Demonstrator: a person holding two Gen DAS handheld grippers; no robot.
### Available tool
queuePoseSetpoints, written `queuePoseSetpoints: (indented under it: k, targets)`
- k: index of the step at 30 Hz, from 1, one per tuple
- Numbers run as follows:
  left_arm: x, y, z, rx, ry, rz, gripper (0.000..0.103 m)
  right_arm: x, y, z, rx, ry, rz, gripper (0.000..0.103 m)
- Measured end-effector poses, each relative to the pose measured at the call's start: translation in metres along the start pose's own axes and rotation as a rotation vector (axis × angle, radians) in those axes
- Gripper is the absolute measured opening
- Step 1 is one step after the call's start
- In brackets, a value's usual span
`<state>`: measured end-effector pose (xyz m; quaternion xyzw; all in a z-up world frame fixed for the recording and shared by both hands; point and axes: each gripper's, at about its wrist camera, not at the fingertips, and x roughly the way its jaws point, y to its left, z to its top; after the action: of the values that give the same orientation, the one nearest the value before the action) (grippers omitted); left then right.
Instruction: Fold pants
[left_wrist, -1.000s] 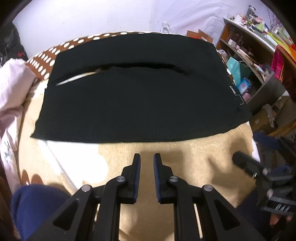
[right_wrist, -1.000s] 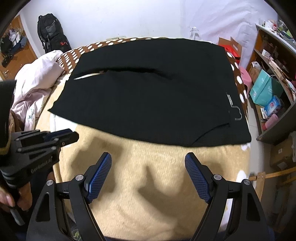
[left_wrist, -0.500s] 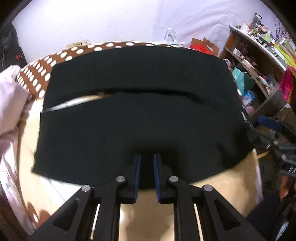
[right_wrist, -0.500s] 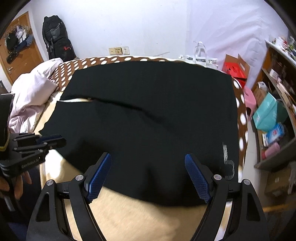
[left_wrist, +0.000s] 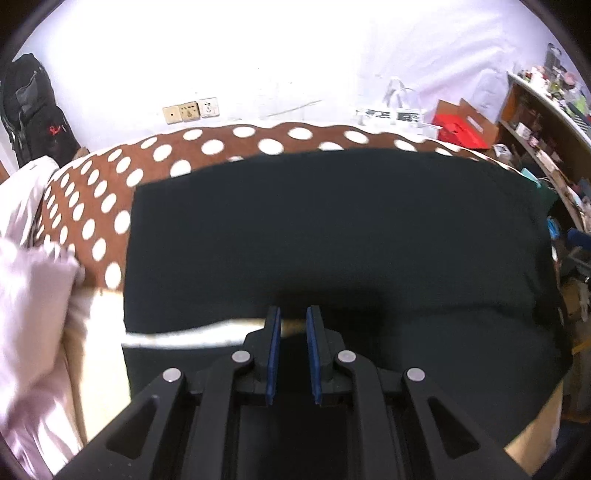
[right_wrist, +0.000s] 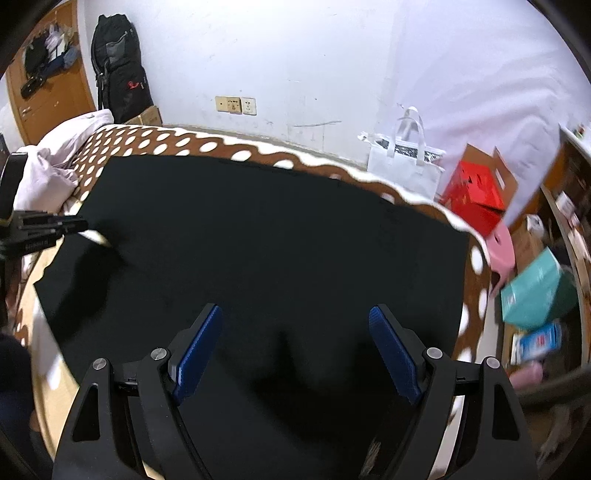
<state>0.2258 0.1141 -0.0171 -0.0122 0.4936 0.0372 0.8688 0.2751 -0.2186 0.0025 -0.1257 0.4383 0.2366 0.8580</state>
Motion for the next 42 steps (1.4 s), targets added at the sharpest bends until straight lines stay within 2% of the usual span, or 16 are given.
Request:
queuePoseSetpoints:
  k: [5, 14, 16, 17, 22, 28, 31, 32, 33, 34, 35, 37, 38, 39, 40, 42]
  targets:
    - [0.026, 0.023, 0.038, -0.029, 0.017, -0.019, 0.016, 0.028, -0.023, 0.034, -0.034, -0.006, 0.001, 0.082]
    - [0.059, 0.039, 0.083, 0.017, -0.013, 0.011, 0.016, 0.072, -0.055, 0.077, -0.116, 0.015, -0.027, 0.082]
    - [0.066, 0.039, 0.089, 0.041, -0.008, 0.006, 0.022, 0.08, -0.062, 0.084, -0.118, 0.019, -0.013, 0.082]
    - [0.07, 0.04, 0.09, 0.057, -0.009, 0.003, 0.03, 0.082, -0.064, 0.086, -0.119, 0.023, -0.006, 0.082]
    - [0.078, 0.04, 0.101, 0.098, -0.032, -0.015, 0.035, 0.105, -0.071, 0.088, -0.142, 0.075, 0.039, 0.082]
    - [0.094, 0.024, 0.104, 0.209, -0.013, -0.029, 0.056, 0.118, -0.071, 0.079, -0.18, 0.106, 0.09, 0.082]
    - [0.094, 0.015, 0.097, 0.286, -0.03, 0.0, 0.058, 0.117, -0.071, 0.08, -0.208, 0.108, 0.096, 0.071]
    - [0.095, 0.011, 0.095, 0.308, -0.035, 0.021, 0.058, 0.116, -0.071, 0.08, -0.222, 0.108, 0.096, 0.061]
    - [0.095, 0.009, 0.095, 0.315, -0.039, 0.034, 0.055, 0.114, -0.07, 0.08, -0.233, 0.106, 0.096, 0.05]
    - [0.094, 0.006, 0.095, 0.319, -0.038, 0.038, 0.051, 0.112, -0.07, 0.08, -0.239, 0.104, 0.098, 0.045]
    - [0.092, 0.003, 0.095, 0.325, -0.041, 0.045, 0.043, 0.109, -0.068, 0.08, -0.245, 0.102, 0.103, 0.035]
    - [0.09, -0.004, 0.091, 0.354, -0.05, 0.078, 0.03, 0.103, -0.06, 0.078, -0.283, 0.099, 0.08, 0.028]
    - [0.088, -0.01, 0.089, 0.376, -0.054, 0.101, 0.015, 0.102, -0.056, 0.077, -0.301, 0.097, 0.069, 0.022]
    - [0.087, -0.013, 0.087, 0.388, -0.052, 0.106, 0.006, 0.1, -0.052, 0.076, -0.317, 0.095, 0.06, 0.017]
    - [0.085, -0.017, 0.085, 0.398, -0.057, 0.132, 0.006, 0.098, -0.05, 0.075, -0.323, 0.094, 0.052, 0.016]
    - [0.082, -0.019, 0.081, 0.408, -0.06, 0.152, 0.001, 0.093, -0.046, 0.074, -0.332, 0.085, 0.029, 0.005]
